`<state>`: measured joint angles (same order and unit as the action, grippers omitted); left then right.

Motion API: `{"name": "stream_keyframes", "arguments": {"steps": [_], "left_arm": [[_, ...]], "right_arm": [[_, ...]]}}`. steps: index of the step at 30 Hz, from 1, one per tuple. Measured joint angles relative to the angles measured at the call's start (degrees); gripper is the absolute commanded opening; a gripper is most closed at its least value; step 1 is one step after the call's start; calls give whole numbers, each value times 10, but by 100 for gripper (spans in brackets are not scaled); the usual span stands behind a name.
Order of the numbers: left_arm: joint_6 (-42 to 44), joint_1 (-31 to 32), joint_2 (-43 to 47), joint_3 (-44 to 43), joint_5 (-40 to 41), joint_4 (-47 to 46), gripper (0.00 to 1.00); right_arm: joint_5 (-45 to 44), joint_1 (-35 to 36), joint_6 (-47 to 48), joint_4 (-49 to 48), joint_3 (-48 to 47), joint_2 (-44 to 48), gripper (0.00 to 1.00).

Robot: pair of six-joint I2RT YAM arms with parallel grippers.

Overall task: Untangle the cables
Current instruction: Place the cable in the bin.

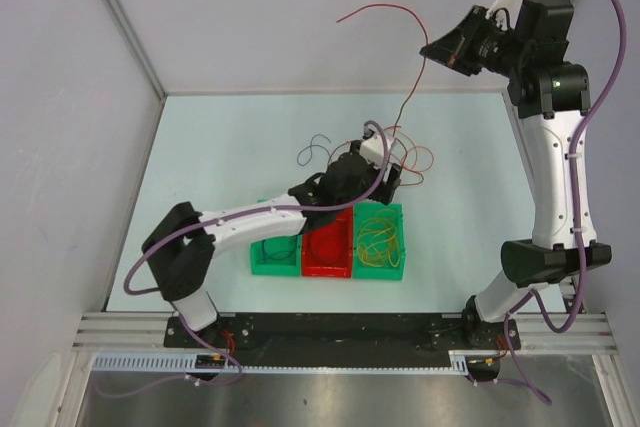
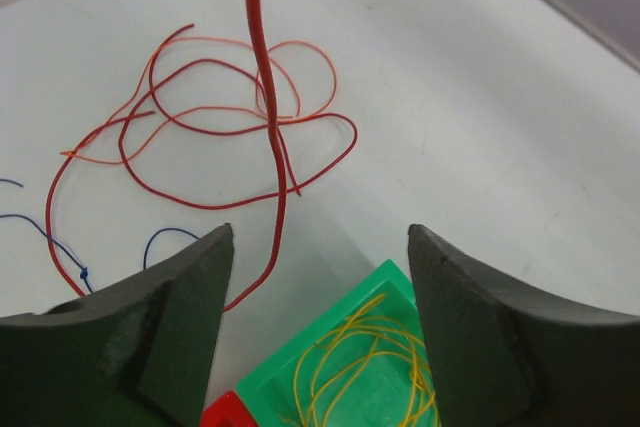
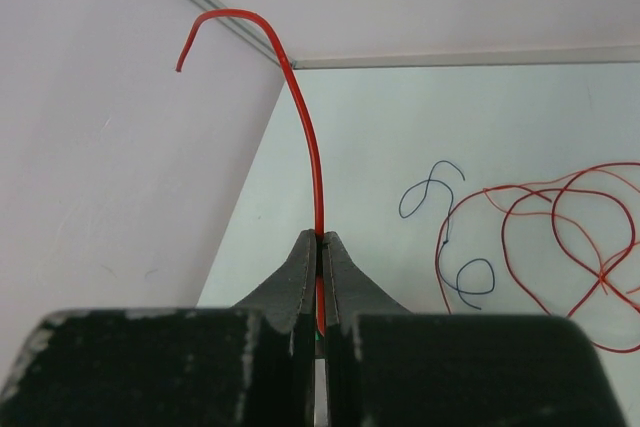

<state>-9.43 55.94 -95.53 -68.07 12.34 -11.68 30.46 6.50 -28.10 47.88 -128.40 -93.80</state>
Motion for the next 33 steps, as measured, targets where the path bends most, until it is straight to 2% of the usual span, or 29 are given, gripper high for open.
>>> {"name": "stream_keyframes", "arguments": {"steps": [2, 3, 5, 6, 14, 19, 23, 28, 33], "left_arm": [[8, 5, -26, -10, 17, 0, 64], [11, 7, -37, -16, 26, 1, 46], [21, 8, -60, -29, 42, 3, 20], [23, 9, -69, -35, 49, 4, 0], [30, 14, -68, -57, 82, 47, 0], [32, 19, 24, -55, 67, 103, 0], [36, 19, 134, -64, 39, 138, 0], [40, 19, 207, -136, 19, 179, 0], [45, 11, 213, -246, 9, 218, 0]], "right_arm": [[0, -2, -2, 1, 0, 0, 0], [0, -3, -2, 2, 0, -1, 0], [0, -5, -4, 3, 0, -1, 0], [0, -6, -4, 3, 0, -1, 0], [-4, -15, -3, 2, 1, -3, 0], [-6, -34, -4, -5, 16, -26, 0], [-6, -42, -10, -28, 60, -54, 0], [-6, -36, -20, -59, 146, -73, 0], [-6, -9, -30, -105, 247, -71, 0]]}}
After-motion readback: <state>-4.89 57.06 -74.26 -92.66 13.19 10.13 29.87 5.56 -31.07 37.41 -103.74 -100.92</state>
